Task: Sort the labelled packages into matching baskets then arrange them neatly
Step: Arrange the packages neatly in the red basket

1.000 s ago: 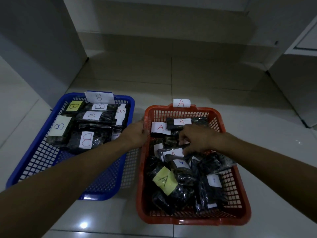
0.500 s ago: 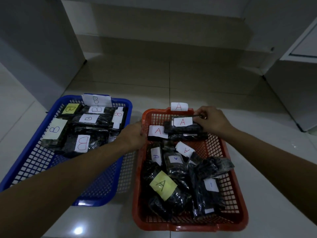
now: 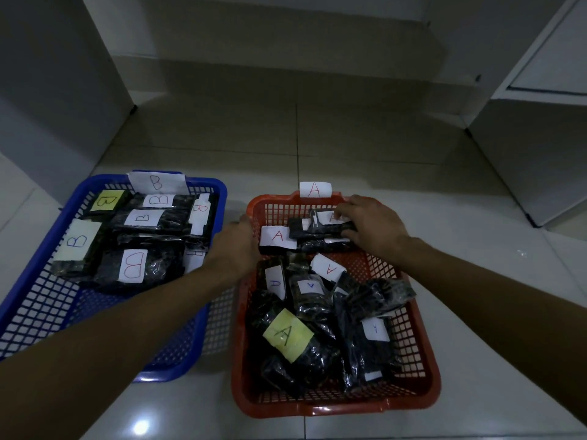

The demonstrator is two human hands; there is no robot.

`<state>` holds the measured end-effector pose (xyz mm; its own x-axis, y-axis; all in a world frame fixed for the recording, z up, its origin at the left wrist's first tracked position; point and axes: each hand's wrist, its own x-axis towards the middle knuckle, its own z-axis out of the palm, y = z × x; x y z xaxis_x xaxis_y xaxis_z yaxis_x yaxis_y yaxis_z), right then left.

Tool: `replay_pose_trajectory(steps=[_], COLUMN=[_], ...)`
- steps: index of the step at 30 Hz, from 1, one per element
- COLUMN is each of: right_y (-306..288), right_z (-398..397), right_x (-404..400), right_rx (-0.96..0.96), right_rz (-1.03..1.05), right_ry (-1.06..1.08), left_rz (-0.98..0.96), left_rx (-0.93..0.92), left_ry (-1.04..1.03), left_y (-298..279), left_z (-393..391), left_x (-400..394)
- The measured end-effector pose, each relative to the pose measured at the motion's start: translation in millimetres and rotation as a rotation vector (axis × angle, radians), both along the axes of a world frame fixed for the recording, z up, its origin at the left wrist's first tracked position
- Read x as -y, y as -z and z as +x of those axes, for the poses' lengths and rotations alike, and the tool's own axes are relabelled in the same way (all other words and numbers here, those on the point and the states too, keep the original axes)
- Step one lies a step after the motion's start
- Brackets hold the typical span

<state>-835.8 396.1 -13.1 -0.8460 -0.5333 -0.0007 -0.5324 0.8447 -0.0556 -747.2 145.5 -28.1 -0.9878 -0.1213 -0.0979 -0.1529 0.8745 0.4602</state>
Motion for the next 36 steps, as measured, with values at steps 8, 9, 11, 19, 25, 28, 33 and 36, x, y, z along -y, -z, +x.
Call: replay_pose_trajectory(steps=[8,9,11,19,25,28,33,36], right_y=[-59.9,-72.6,-89.4,-78.8,-55.8,-47.2,-41.0,-32.6], right_z=[21.1,24.5,28.0,46.7,40.2,34.9,31.4,35.7], right_x=[13.2,9.3,-5.4,-38.5,-44.1,-40.1,-28.8,-21.6], right_rx=[0.758,0.918,1.109,0.898,0.449,0.422,0.446,0.404], right_rz=[-0.117,-0.101,-0.012,-0.124,-0.278,-0.171,-0.003,0.066], right_ry=[-0.091,-0.087,-0.099,-0.025,0.225,0.248,0.189,0.164], left_rz=[-0.038,-0.056,-0.102,-0.213,-0.188,-0.221,-0.277,-0.296], left_rx=[0.000,-0.003,-0.012,-0.142,-0.029,-0.036,-0.046,-0.083], left_ry=[0.002,0.002,0.010,0.127,0.247,0.229,0.204,0.215], left_y=[0.9,0.6,-1.9,-22.6,-18.6,-16.5,-11.0,-7.1], left_z=[-0.6,-1.0,-0.1,-0.8,-2.6,-4.4,-4.0,-0.8], left_x=[0.3,-0.4,-4.2,-26.5,-37.4,-34.5,-21.0,-17.0])
